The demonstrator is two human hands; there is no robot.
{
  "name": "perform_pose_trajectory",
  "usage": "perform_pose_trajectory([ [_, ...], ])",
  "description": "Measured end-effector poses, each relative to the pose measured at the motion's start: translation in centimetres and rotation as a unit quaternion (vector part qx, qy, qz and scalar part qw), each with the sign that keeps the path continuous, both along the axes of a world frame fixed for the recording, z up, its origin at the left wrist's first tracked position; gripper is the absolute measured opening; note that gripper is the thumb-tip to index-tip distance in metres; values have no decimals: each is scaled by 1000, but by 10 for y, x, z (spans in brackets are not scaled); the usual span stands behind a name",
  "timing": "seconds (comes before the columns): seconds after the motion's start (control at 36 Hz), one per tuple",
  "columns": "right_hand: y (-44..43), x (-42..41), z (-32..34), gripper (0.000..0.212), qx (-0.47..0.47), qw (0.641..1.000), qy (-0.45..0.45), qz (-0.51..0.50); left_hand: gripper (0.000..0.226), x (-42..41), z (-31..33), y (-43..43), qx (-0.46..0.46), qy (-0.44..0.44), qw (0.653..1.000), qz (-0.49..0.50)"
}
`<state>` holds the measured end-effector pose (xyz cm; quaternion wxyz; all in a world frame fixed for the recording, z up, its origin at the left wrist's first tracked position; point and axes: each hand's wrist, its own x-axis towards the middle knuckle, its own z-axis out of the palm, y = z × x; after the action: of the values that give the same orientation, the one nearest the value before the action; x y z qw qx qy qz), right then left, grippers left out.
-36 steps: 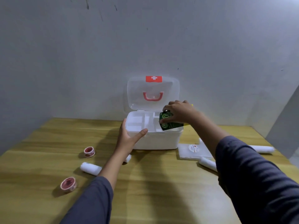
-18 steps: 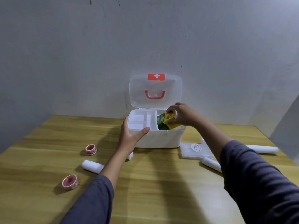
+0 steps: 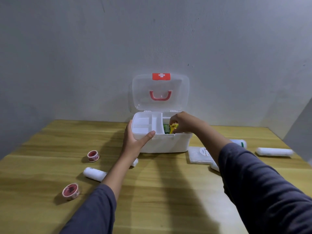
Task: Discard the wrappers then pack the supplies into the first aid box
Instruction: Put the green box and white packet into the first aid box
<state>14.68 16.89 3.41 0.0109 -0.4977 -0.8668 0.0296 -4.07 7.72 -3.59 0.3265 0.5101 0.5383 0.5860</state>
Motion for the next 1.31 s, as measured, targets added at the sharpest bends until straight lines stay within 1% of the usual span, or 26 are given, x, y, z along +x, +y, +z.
perform_pose_trajectory([
  [0.08, 0, -2, 1, 39, -18, 999, -32, 11, 101, -2, 0, 2, -6, 3, 1000, -6],
  [0.17, 2, -6, 1, 37, -8, 998, -54, 23, 102, -3, -1, 2, -5, 6, 1000, -11],
  [0.28, 6, -12, -1, 38, 12, 999, -44, 30, 101, -4, -1, 3, -4, 8, 1000, -13],
  [0.39, 6, -15, -2, 38, 11, 1000, -5, 26, 102, -3, -2, 3, -4, 3, 1000, -9],
  [0.47, 5, -18, -5, 34, 16, 999, 36, 33, 104, -3, -4, 4, -4, -3, 1000, -6],
  [0.53, 4, -19, -6, 32, 0, 997, 61, 40, 103, -4, -5, 5, -2, -3, 1000, -6],
  [0.64, 3, -7, -2, 40, -39, 991, 125, 27, 100, -1, -5, 4, 6, -5, 1000, -6],
  [0.69, 0, 6, 3, 41, -36, 985, 168, 15, 101, 0, -4, 3, 6, -7, 1000, -7],
  [0.78, -11, 29, 9, 37, -14, 964, 264, -10, 106, 0, -4, 3, -3, -10, 1000, -10],
  [0.89, -32, 61, 7, 32, -5, 926, 374, -55, 114, -1, -2, 2, -19, -14, 1000, -14],
  [0.94, -44, 75, 1, 32, -12, 913, 401, -76, 118, -3, -2, 2, -33, -14, 999, -21],
  [1.0, -57, 87, -8, 35, -25, 923, 376, -82, 119, -5, 0, 2, -42, -8, 999, -27],
  [1.08, -69, 98, -27, 42, -69, 944, 308, -93, 120, -5, 2, 2, -48, 2, 998, -31],
  [1.14, -74, 102, -41, 55, -108, 959, 240, -102, 120, -5, 2, 3, -48, 2, 998, -29],
  [1.19, -77, 101, -52, 68, -114, 975, 159, -106, 121, -5, 3, 3, -50, 1, 998, -29],
  [1.22, -78, 100, -56, 72, -109, 979, 138, -107, 121, -4, 3, 3, -50, -1, 998, -30],
  [1.31, -80, 95, -60, 67, -93, 979, 145, -108, 122, -4, 3, 2, -53, -6, 998, -30],
])
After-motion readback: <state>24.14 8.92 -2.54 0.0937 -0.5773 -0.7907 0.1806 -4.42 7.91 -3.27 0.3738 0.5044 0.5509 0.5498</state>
